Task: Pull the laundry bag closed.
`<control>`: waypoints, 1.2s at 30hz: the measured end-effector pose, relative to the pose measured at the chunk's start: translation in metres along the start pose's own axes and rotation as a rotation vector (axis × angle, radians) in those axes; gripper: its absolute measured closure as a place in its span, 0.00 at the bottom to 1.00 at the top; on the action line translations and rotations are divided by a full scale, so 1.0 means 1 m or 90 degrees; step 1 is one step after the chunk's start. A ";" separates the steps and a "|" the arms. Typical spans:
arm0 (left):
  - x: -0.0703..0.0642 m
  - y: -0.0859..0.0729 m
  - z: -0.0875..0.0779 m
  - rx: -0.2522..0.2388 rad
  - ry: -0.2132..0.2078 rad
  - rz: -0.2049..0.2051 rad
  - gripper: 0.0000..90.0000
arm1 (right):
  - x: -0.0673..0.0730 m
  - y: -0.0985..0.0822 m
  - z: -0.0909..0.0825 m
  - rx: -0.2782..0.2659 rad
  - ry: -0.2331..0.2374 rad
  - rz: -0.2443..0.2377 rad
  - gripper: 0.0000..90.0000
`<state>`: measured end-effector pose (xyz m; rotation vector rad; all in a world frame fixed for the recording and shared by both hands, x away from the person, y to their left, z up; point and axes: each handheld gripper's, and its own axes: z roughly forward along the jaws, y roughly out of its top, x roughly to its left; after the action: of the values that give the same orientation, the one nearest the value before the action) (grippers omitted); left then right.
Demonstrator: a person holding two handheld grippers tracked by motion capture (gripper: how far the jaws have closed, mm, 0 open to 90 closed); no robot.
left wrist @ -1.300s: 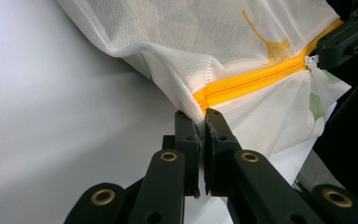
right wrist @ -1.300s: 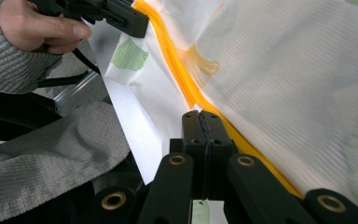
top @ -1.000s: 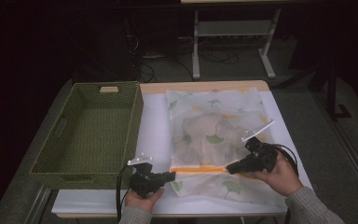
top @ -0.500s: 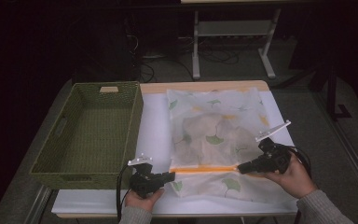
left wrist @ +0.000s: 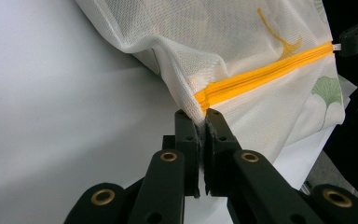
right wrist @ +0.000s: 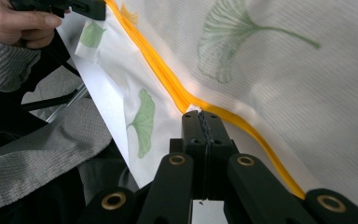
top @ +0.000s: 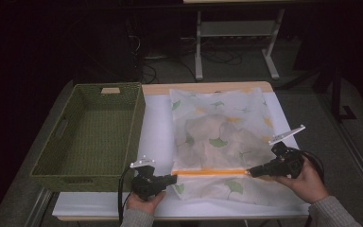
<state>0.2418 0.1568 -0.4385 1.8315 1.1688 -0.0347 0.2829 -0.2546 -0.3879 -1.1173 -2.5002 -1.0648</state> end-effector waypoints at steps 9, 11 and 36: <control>0.001 0.000 0.000 0.005 0.004 0.000 0.95 | -0.010 -0.012 -0.009 -0.005 -0.011 0.020 1.00; 0.001 0.001 0.000 0.005 0.004 0.000 0.95 | -0.012 -0.014 -0.011 -0.006 -0.013 0.024 1.00; 0.001 0.000 0.000 0.016 0.017 0.008 0.95 | -0.033 -0.037 -0.030 -0.022 -0.034 0.059 1.00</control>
<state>0.2427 0.1579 -0.4387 1.8666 1.1811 -0.0183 0.2763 -0.3104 -0.4010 -1.2734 -2.4519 -1.0711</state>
